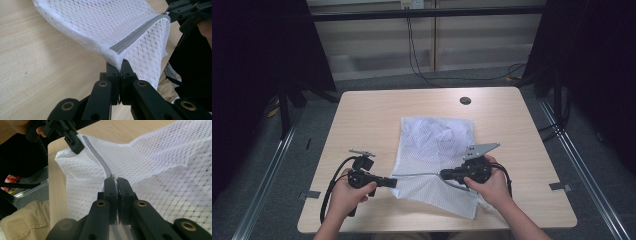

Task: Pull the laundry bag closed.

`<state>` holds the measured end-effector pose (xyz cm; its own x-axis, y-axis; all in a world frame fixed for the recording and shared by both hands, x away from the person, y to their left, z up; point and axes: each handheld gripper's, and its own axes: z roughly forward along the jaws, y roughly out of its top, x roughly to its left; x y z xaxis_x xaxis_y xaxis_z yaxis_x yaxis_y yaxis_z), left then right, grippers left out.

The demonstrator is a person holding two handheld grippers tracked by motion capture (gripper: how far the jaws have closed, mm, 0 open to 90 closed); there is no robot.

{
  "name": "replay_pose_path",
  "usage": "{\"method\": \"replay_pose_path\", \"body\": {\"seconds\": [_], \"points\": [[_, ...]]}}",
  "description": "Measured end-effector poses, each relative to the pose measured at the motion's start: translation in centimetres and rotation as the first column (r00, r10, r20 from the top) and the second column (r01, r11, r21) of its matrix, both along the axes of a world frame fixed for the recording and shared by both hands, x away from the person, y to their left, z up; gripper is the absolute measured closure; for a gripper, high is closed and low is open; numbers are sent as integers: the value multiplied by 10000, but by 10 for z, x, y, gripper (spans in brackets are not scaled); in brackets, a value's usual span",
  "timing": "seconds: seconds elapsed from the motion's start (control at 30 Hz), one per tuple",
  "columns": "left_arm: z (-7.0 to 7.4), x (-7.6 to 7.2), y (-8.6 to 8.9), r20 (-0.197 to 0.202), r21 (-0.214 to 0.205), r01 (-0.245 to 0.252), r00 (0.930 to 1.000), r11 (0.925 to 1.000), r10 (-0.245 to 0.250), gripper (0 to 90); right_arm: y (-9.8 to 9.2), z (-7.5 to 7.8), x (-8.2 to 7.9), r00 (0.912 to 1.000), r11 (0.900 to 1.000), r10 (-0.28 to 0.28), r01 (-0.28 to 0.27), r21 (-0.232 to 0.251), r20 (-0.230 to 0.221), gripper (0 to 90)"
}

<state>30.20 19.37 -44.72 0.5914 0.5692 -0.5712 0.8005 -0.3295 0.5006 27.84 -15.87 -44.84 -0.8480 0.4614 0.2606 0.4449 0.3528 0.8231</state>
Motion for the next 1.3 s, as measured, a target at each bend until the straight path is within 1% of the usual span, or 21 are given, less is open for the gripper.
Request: {"method": "replay_pose_path", "body": {"seconds": [0.07,0.1,0.13,0.17,0.2,0.27,0.37,0.43,0.47,0.53,0.57,0.63,0.77,0.83,0.87,0.93,0.97,1.0,1.03,1.17,1.3], "points": [[0,0,1,-16,-6,38,10000,10000,-38,887,-1,0,0,10000,10000,3,-3,-7,-35,874],[0,0,1,15,52,-32,10000,10000,32,887,-1,0,0,10000,10000,0,0,-29,-5,874],[0,0,1,-53,12,-100,9999,9999,100,887,-1,-1,0,10000,10000,-7,7,-66,13,874],[-1,0,2,-131,-130,-2,9999,9999,0,887,-2,-1,0,10000,10000,-25,25,-2,0,874],[0,0,1,-9,6,-58,10000,10000,58,887,-3,-1,0,10000,10000,-41,41,17,-11,874],[0,0,1,-100,-63,-4,10000,10000,3,887,-4,-1,0,10000,10000,-41,41,-26,2,874],[0,0,0,-108,-66,16,9999,10000,-17,887,-5,-1,-1,10000,10000,-49,49,-4,-28,874],[0,0,0,-62,2,-23,10000,10000,23,887,-6,-1,0,10000,10000,-32,32,2,-15,874],[-1,0,1,-74,-15,45,10000,10000,-45,887,-6,-1,0,10000,10000,-37,37,-19,-9,874],[-1,0,1,-34,5,-47,10000,10000,47,886,-8,-2,0,10000,10000,-79,79,5,-24,874],[-1,0,1,-78,-36,37,10000,10000,-37,887,-9,-2,0,10000,10000,-76,76,36,-36,874],[-1,0,0,-35,-37,50,10000,10000,-50,887,-10,-2,0,9999,9999,-109,109,38,-42,874],[-1,0,-2,-50,-15,-54,10000,10000,54,887,-11,-2,0,9999,9999,-140,140,41,-72,874],[-1,0,-2,-45,-26,-40,10000,10000,40,887,-12,-3,-1,9999,9999,-103,103,62,-60,874],[-1,0,-1,-59,-42,90,9999,10000,-90,887,-12,-3,-1,9999,9999,-101,101,66,-61,874],[-2,0,-2,-83,-47,26,10000,10000,-27,886,-13,-2,-1,9999,9999,-91,91,56,-59,874],[-2,0,-3,-63,-21,44,10000,10000,-44,887,-13,-3,-1,9999,9999,-88,88,48,-61,874],[-2,0,-2,-91,-84,108,9999,9999,-109,886,-13,-3,-1,9999,10000,-86,87,40,-60,874],[-2,0,-3,-50,-51,17,10000,10000,-18,886,-14,-3,-1,9999,10000,-83,84,54,-63,874],[-2,0,-3,-84,-40,117,9999,9999,-117,886,-15,-3,-1,9999,9999,-95,96,82,-63,874],[-2,-1,-4,-82,-83,108,9999,9999,-109,887,-15,-3,-1,10000,10000,-19,19,52,-62,874]]}}
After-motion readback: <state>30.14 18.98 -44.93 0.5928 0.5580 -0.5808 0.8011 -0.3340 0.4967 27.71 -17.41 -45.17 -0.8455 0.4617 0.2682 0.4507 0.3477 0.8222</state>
